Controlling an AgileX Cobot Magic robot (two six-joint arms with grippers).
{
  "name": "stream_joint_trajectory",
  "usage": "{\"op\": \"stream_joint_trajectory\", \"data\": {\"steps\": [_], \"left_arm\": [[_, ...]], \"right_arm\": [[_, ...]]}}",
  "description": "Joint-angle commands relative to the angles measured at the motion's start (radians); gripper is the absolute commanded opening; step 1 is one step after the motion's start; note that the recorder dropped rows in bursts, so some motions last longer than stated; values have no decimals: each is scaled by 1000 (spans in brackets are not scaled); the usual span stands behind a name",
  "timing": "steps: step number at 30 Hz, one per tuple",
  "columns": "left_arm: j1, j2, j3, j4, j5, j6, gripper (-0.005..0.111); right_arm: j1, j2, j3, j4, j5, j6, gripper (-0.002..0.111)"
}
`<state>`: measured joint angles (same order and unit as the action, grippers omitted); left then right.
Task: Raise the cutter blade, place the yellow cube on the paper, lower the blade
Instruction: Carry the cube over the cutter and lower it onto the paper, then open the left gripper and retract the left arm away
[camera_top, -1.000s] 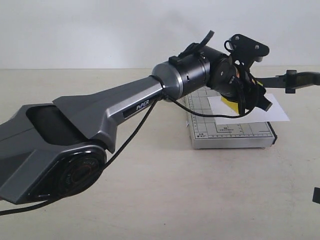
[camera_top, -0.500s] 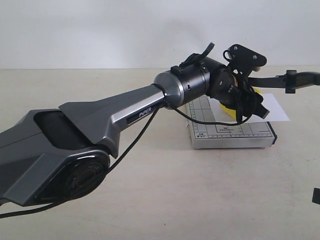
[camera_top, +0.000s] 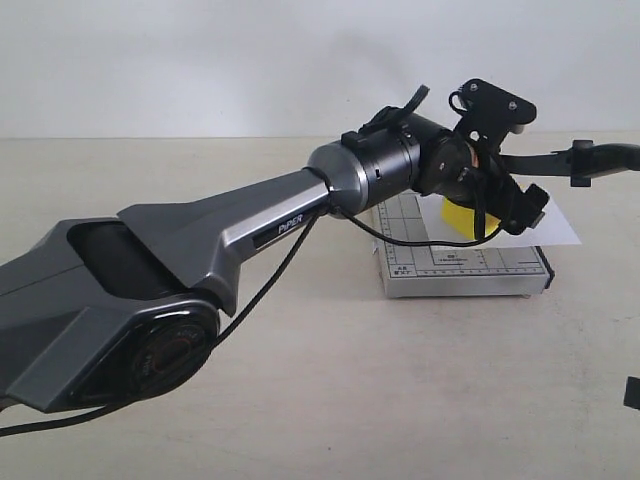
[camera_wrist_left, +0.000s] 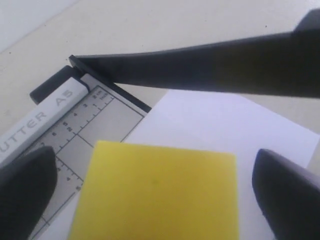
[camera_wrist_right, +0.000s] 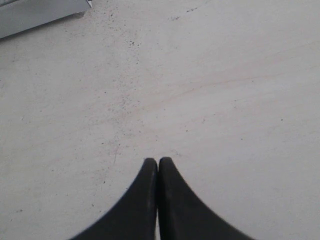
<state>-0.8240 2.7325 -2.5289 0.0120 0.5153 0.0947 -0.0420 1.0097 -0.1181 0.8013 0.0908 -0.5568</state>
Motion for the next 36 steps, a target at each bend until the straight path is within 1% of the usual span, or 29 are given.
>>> {"op": "stream_joint_trajectory", "data": {"steps": [1, 4, 7, 8, 9, 10, 11, 14, 15, 16, 20, 21, 24, 25, 26, 29, 31, 33, 34, 35, 36], "left_arm": [[-1, -37, -7, 6, 18, 3, 109], [-1, -82, -7, 11, 64, 3, 108], [-1, -129, -7, 14, 86, 3, 104], [-1, -141, -7, 14, 88, -3, 100], [-1, -150, -7, 14, 93, -10, 92], [-1, -157, -7, 14, 96, -10, 84], [-1, -171, -7, 14, 122, -10, 55], [-1, -184, -7, 14, 192, 13, 4], [-1, -189, -7, 16, 211, 25, 6], [-1, -190, -7, 16, 251, 27, 6], [-1, -207, -7, 2, 323, 25, 4], [-1, -211, -7, 0, 317, 15, 4], [-1, -262, -7, -5, 231, -30, 4], [-1, -269, -7, -12, 221, -40, 4], [-1, -292, -7, -39, 211, -39, 4], [-1, -328, -5, -63, 211, -8, 4], [5, -362, 28, -142, 215, 22, 4], [16, -437, 143, -255, 195, 108, 4], [16, -496, 264, -268, 165, 133, 4], [16, -552, 418, -263, 105, 131, 4], [24, -643, 605, -263, -48, 125, 4]], "right_arm": [[-7, 3, 5, 1, 3, -2, 0], [-7, 3, 5, 1, 3, -2, 0], [-7, 3, 5, 1, 3, -2, 0], [-7, 3, 5, 1, 3, -2, 0], [-7, 3, 5, 1, 3, -2, 0], [-7, 3, 5, 1, 3, -2, 0], [-7, 3, 5, 1, 3, -2, 0], [-7, 3, 5, 1, 3, -2, 0], [-7, 3, 5, 1, 3, -2, 0], [-7, 3, 5, 1, 3, -2, 0], [-7, 3, 5, 1, 3, -2, 0], [-7, 3, 5, 1, 3, -2, 0], [-7, 3, 5, 1, -4, -11, 0], [-7, 3, 5, 1, -4, -11, 0], [-7, 3, 5, 1, -4, -15, 0], [-7, 3, 5, 1, -4, -18, 0], [-7, 3, 5, 1, -4, -18, 0], [-7, 3, 5, 1, -4, -18, 0], [-7, 3, 5, 1, 2, -17, 0], [-7, 3, 5, 1, 4, -17, 0], [-7, 3, 5, 1, 10, -17, 0]]}}
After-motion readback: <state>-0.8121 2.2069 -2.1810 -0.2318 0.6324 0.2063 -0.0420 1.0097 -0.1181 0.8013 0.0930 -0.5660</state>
